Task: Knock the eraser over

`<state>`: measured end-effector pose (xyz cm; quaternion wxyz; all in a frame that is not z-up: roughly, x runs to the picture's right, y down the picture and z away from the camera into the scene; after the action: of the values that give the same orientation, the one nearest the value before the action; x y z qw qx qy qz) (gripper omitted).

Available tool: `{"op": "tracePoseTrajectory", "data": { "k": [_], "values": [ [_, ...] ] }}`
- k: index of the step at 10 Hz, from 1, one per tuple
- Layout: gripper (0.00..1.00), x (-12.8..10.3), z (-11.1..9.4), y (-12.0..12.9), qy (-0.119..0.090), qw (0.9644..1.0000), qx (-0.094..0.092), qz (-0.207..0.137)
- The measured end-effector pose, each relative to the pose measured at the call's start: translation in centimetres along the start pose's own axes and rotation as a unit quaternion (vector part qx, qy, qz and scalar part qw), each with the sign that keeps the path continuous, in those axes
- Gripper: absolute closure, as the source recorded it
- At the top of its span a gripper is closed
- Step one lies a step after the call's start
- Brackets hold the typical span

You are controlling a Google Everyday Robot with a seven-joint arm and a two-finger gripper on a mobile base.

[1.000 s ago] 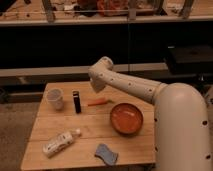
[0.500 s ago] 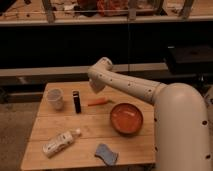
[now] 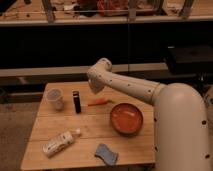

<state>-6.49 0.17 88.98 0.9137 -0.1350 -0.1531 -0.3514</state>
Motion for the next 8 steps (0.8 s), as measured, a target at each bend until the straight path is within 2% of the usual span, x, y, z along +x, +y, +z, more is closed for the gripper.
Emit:
{"op": "tracePoseTrajectory", "data": {
  "k": [8],
  "values": [
    [0.91, -0.86, 0.42, -0.35, -0.008, 0.9999, 0.006, -0.013]
  ]
}}
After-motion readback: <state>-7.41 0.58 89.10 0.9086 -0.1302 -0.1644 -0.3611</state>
